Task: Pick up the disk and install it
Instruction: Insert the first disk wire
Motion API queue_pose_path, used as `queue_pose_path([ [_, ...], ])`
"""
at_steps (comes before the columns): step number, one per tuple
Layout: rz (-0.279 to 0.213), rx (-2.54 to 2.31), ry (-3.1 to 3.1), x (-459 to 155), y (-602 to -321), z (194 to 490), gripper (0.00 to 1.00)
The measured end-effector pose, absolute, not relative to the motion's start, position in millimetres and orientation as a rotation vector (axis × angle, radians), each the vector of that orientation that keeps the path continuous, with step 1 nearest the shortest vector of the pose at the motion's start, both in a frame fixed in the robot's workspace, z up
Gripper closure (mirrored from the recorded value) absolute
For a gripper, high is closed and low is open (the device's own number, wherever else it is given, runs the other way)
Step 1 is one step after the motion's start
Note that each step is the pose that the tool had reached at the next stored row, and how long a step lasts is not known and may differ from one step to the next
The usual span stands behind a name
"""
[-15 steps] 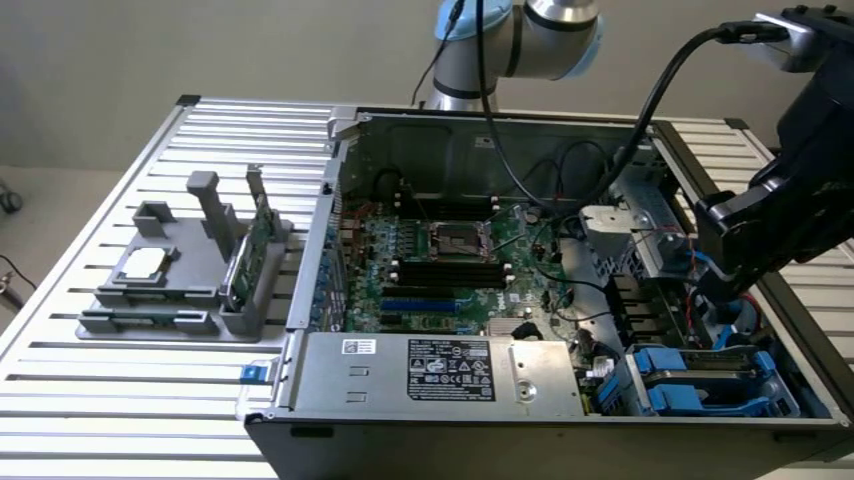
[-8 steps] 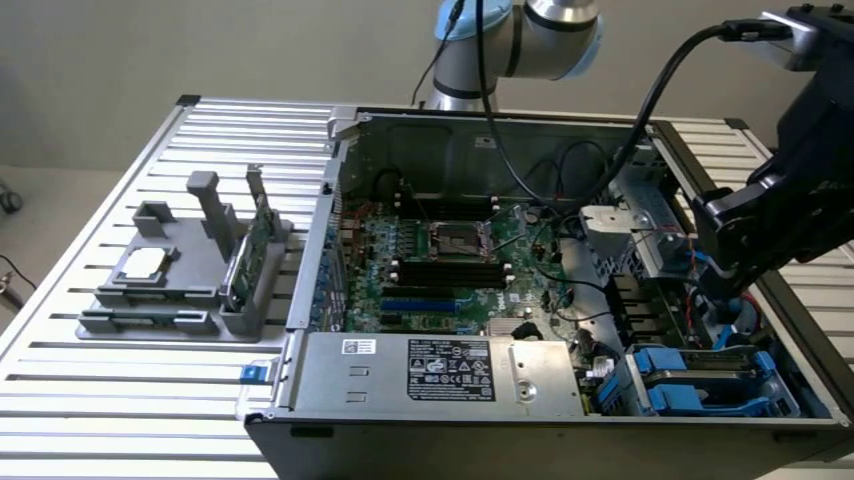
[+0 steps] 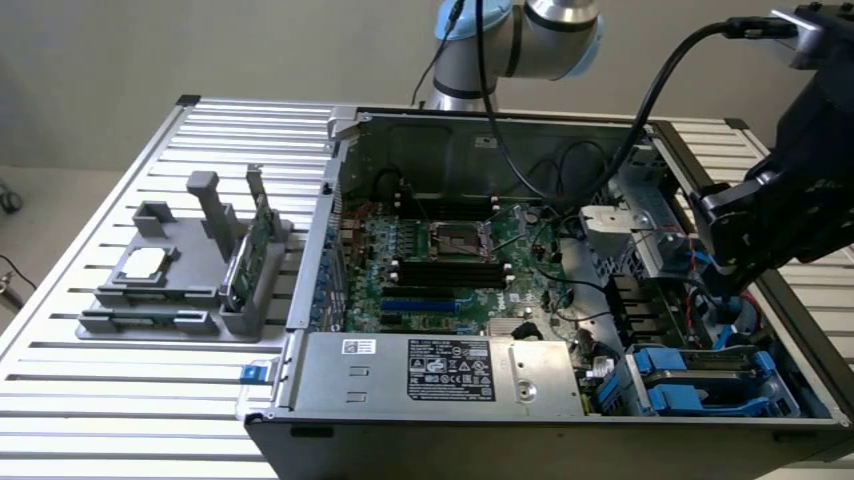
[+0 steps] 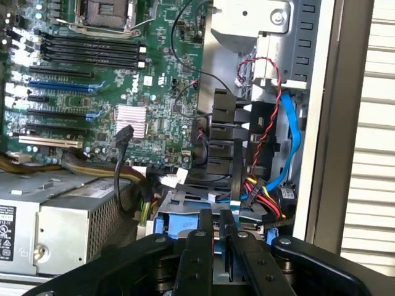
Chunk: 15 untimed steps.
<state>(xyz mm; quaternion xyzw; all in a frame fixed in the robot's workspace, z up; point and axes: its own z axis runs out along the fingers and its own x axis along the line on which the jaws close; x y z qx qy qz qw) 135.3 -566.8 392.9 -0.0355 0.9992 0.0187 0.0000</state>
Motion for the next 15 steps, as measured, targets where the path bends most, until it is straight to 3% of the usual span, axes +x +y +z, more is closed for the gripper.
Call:
queue_pose_path([
  [7,0.069,0.0,3.128,135.3,-566.8,392.8,0.8],
  [8,0.07,0.016,3.126,135.3,-566.8,392.8,0.73],
  [10,0.072,0.049,3.121,135.3,-566.8,392.8,0.73],
  [11,0.073,0.065,3.119,135.3,-566.8,392.8,0.66],
  [15,0.074,0.134,3.11,135.3,-566.8,392.8,0.66],
])
